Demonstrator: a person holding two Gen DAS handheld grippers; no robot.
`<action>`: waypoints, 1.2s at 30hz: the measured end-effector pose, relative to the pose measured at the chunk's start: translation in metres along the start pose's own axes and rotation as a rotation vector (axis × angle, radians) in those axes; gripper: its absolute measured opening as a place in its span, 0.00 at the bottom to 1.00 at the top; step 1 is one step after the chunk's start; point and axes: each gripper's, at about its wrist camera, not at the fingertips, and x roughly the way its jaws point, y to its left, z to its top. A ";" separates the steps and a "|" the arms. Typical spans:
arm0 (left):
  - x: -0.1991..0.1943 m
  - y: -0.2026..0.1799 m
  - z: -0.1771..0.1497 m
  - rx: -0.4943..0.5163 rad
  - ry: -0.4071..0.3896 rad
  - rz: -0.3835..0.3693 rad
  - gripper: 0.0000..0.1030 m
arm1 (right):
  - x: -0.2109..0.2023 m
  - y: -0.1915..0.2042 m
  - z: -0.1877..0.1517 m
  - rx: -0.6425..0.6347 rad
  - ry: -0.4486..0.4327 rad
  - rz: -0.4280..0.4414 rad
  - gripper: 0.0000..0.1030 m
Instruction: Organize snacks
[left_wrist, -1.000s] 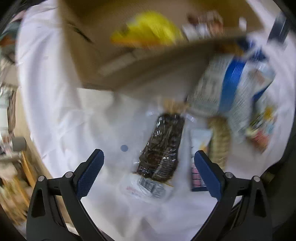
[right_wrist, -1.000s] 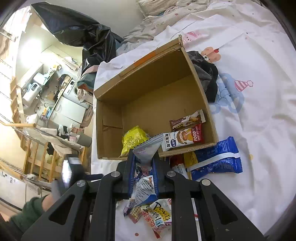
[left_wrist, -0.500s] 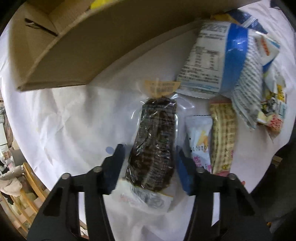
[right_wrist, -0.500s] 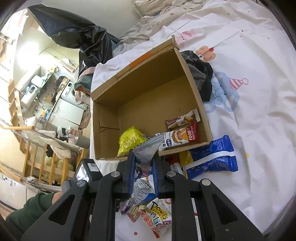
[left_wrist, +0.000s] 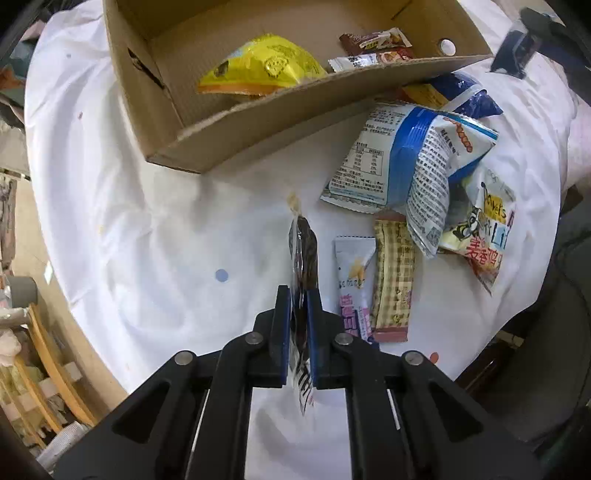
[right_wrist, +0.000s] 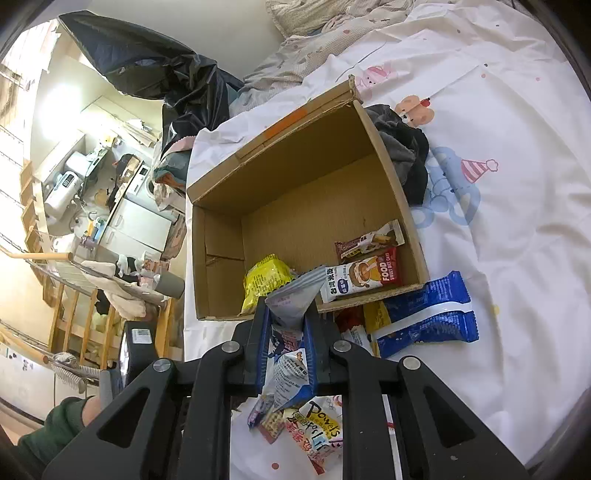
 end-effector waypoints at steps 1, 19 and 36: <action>0.005 0.000 0.000 -0.003 0.019 -0.010 0.10 | 0.000 0.000 0.000 -0.004 0.000 -0.003 0.17; -0.096 0.028 -0.010 -0.164 -0.305 -0.028 0.09 | -0.005 0.006 0.016 -0.015 -0.041 -0.002 0.17; -0.106 0.054 0.077 -0.297 -0.616 0.111 0.09 | 0.030 -0.019 0.049 -0.029 0.000 -0.158 0.17</action>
